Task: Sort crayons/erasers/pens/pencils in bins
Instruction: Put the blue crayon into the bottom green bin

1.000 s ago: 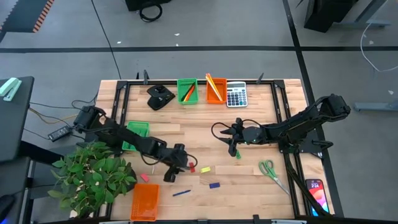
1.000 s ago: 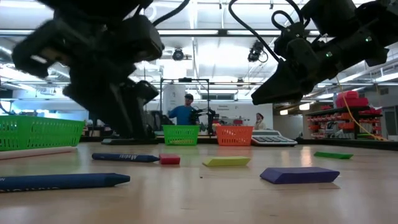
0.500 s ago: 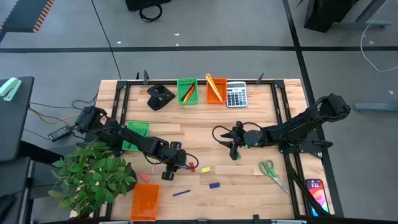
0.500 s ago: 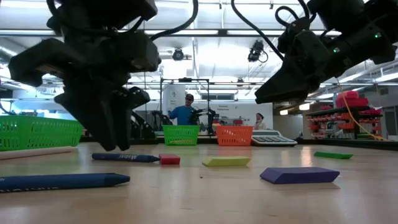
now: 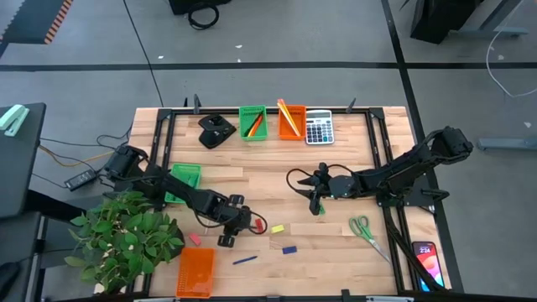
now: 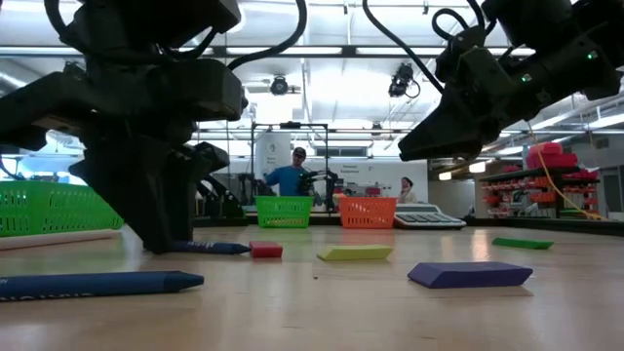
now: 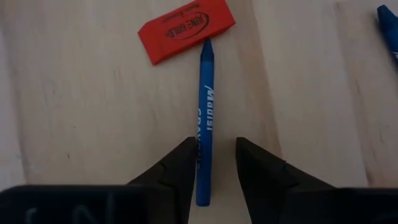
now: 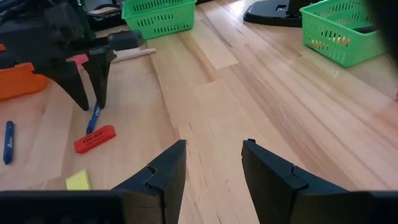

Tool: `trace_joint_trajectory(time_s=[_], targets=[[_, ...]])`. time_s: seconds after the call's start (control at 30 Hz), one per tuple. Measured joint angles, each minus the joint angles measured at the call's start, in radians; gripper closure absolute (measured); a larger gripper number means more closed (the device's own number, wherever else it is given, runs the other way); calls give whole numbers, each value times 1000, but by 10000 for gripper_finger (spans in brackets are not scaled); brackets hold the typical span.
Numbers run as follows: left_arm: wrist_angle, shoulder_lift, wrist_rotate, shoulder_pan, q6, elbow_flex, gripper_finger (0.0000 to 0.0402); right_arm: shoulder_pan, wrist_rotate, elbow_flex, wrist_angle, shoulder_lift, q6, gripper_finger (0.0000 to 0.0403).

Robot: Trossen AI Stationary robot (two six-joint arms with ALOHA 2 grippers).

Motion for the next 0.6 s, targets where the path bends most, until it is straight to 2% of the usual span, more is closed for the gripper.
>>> trace_joint_trajectory(time_s=[0.23, 0.6], targets=[[-5, 0, -20, 3, 0, -2, 305, 0, 0, 0, -1, 0, -5, 241], [-22, 2, -38, 25, -31, -2, 373, 0, 0, 0, -2, 0, -5, 241]])
